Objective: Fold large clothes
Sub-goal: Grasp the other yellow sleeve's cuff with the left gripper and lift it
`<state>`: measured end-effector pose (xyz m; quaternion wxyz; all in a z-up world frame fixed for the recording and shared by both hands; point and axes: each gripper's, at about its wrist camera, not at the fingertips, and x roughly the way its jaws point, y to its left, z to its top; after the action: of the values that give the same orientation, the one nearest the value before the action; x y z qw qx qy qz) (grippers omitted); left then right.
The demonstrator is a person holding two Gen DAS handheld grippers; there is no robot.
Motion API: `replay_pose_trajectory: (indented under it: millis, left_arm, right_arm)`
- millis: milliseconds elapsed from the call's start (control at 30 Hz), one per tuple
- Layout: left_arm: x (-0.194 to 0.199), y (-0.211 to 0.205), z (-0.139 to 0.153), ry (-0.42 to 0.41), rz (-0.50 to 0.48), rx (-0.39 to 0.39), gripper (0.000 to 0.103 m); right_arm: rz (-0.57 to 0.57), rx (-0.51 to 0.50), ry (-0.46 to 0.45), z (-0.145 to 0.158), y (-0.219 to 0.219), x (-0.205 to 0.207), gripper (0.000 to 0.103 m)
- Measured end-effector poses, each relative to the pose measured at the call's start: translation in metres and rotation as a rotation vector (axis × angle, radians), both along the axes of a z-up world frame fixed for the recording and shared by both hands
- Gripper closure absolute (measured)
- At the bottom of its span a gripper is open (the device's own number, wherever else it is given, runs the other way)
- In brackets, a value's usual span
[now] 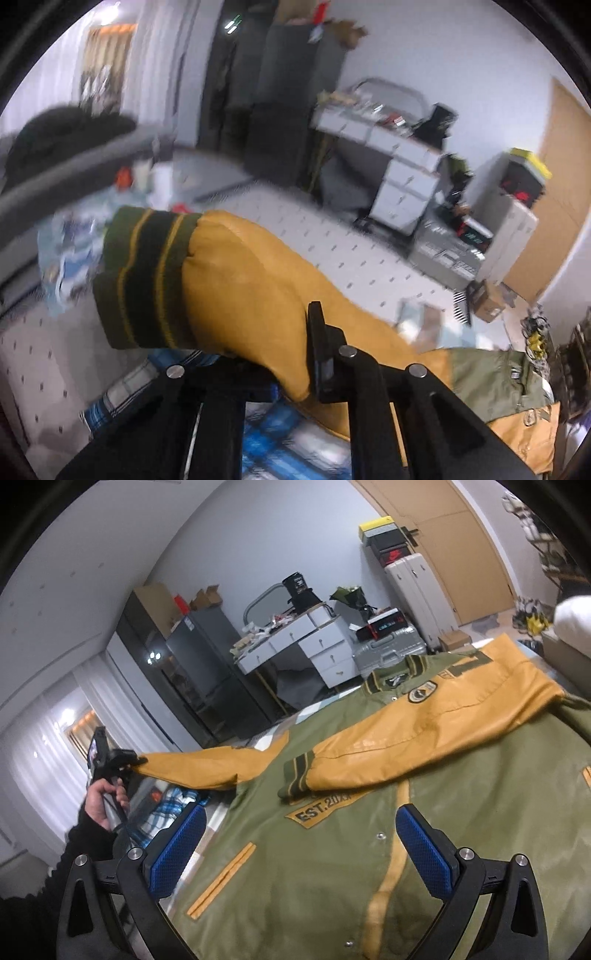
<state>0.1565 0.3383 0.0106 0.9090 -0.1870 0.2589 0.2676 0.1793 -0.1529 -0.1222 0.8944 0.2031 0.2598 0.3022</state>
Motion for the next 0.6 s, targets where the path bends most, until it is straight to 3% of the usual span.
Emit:
replay_pose_trajectory:
  millis: [100, 367, 500, 600]
  left_arm:
    - [0.006, -0.036, 0.029, -0.019, -0.057, 0.098, 0.097]
    - [0.029, -0.14, 0.084, -0.125, -0.381, 0.104, 0.1]
    - [0.049, -0.212, 0.091, -0.131, -0.595, 0.12, 0.1]
    - [0.07, -0.264, 0.077, -0.101, -0.755, 0.106, 0.1]
  right_arm:
    - [-0.011, 0.033, -0.008, -0.002, -0.015, -0.003, 0.0]
    - [-0.065, 0.085, -0.015, -0.004, -0.057, -0.012, 0.0]
    - [-0.122, 0.103, -0.013, -0.007, -0.084, -0.015, 0.0]
    - [-0.163, 0.118, 0.002, -0.013, -0.104, -0.016, 0.0]
